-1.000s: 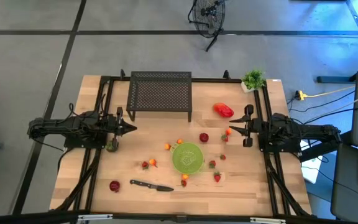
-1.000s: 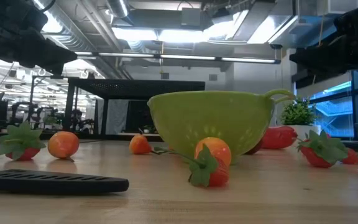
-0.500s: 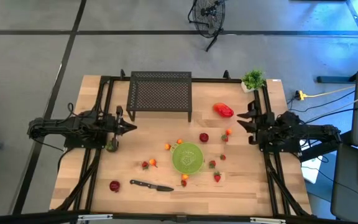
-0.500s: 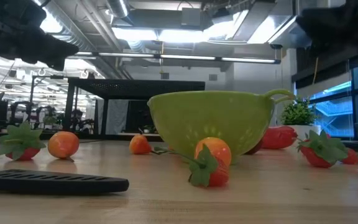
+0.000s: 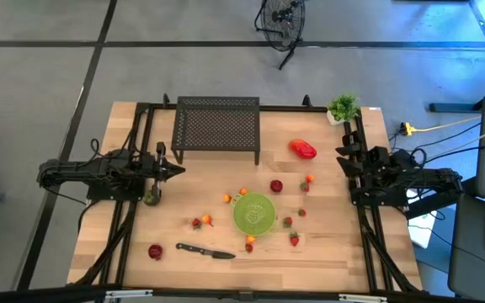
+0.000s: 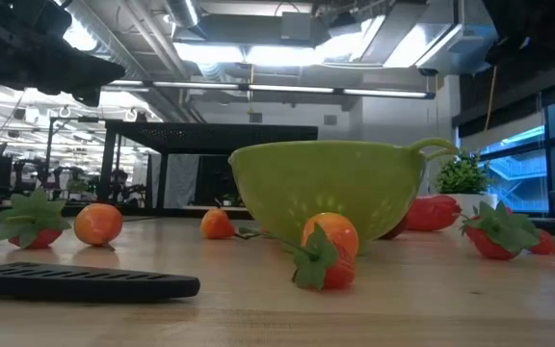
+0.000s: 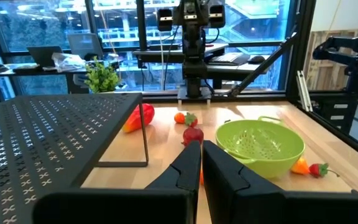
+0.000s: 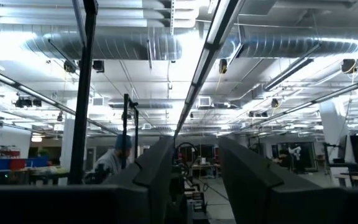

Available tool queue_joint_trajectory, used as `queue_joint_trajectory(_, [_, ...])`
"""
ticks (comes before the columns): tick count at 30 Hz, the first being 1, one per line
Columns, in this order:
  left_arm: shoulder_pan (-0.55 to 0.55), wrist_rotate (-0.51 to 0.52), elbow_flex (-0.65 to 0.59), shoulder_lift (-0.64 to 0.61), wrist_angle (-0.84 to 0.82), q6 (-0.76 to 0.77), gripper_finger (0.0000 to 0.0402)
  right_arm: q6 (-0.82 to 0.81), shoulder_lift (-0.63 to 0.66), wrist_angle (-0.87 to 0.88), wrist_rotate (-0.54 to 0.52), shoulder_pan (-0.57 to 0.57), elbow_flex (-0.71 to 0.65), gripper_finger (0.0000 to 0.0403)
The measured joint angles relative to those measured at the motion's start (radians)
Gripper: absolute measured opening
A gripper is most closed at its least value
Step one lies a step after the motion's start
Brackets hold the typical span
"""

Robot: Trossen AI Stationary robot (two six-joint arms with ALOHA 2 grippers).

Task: Pick & Place Fruit
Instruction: Put the green strainer bowl on the shelf

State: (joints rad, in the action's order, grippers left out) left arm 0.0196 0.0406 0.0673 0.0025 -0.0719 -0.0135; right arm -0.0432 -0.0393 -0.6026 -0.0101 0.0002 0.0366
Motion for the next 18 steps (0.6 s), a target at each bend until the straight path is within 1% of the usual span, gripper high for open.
queue_joint_trajectory(5, [0.0, 0.0, 0.001, 0.0, 0.0, 0.0, 0.0011, -0.028, -0.078, 0.012, 0.0, 0.0, 0.082, 0.0178])
queue_joint_trajectory(9, [0.0, 0.0, 0.001, 0.0, 0.0, 0.0, 0.0011, -0.051, -0.169, 0.077, 0.0, 0.0, 0.159, 0.0197])
queue_joint_trajectory(14, [0.0, 0.0, 0.002, 0.0, -0.001, 0.0, 0.0013, -0.085, -0.296, 0.239, 0.003, 0.009, 0.265, 0.02])
queue_joint_trajectory(18, [0.0, 0.0, 0.003, 0.0, -0.011, 0.003, 0.0011, -0.106, -0.408, 0.342, 0.01, 0.041, 0.337, 0.0192])
